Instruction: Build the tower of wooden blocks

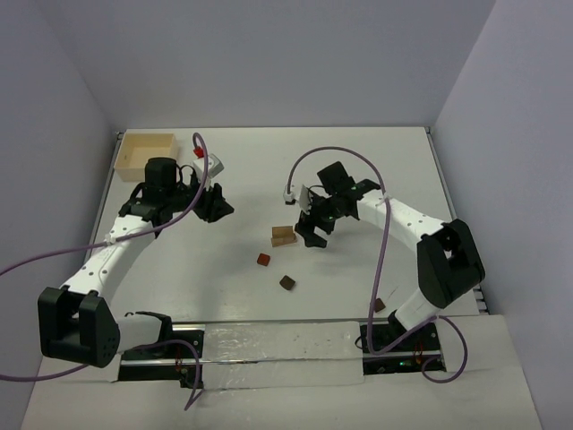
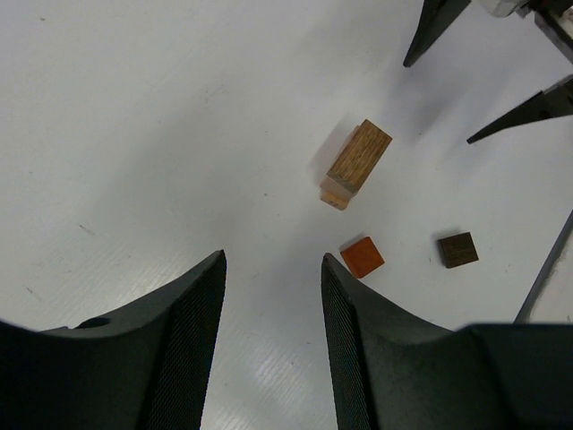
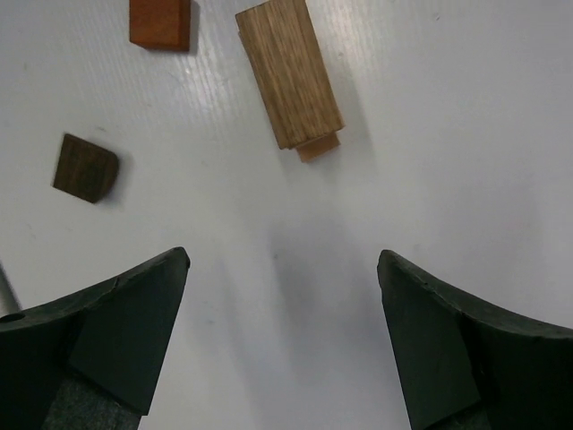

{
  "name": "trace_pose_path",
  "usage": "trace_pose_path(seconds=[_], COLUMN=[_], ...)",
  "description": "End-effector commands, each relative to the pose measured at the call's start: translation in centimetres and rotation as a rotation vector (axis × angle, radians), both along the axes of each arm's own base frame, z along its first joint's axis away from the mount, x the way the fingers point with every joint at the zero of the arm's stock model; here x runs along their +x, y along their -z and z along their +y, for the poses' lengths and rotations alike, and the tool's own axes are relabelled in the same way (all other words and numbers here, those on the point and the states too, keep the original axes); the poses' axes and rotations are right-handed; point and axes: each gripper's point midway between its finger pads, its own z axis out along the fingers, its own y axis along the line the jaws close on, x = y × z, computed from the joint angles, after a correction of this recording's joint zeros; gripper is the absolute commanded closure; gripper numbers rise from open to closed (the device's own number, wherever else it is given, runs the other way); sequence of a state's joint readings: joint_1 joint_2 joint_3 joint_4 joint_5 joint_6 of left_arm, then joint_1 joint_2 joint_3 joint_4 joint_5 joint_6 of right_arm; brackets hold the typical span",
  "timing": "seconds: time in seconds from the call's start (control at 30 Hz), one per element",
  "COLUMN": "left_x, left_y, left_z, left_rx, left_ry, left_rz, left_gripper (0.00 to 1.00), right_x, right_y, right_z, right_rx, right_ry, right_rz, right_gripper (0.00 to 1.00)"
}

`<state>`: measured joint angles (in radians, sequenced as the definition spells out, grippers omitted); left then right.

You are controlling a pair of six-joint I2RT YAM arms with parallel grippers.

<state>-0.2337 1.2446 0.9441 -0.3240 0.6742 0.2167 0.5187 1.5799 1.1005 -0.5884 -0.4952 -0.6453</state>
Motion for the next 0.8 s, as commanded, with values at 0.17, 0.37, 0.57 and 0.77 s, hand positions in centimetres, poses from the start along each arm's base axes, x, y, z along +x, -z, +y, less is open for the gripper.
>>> trace_pose_path(seconds=[0.17, 0.37, 0.57, 0.77], left_x=[0.7, 0.9, 1.0, 1.4], left_y=[-2.2, -2.1, -1.7, -1.6], left_z=[-0.6, -0.5, -0.1, 0.1], left_rx=[-0.015, -0.011, -0.006, -0.011], left_ry=[0.057, 0.051, 0.045, 0.037], left_rz=[-0.051, -0.05, -0.039, -0.033], left_gripper=[0.46, 0.46, 0.45, 0.45], right_x=[3.2, 4.8, 5.2, 4.8], right_y=[-2.2, -1.8, -0.6, 0.5], right_z=[-0.3, 1.6, 3.2, 3.9], right_rx=[-0.074, -0.098, -0.11, -0.119], right_ry=[-0.525, -0.595, -0.58, -0.528], right_rz=[-0.171, -0.118, -0.065, -0.041], right_gripper=[0.0, 0.0, 0.0, 0.0])
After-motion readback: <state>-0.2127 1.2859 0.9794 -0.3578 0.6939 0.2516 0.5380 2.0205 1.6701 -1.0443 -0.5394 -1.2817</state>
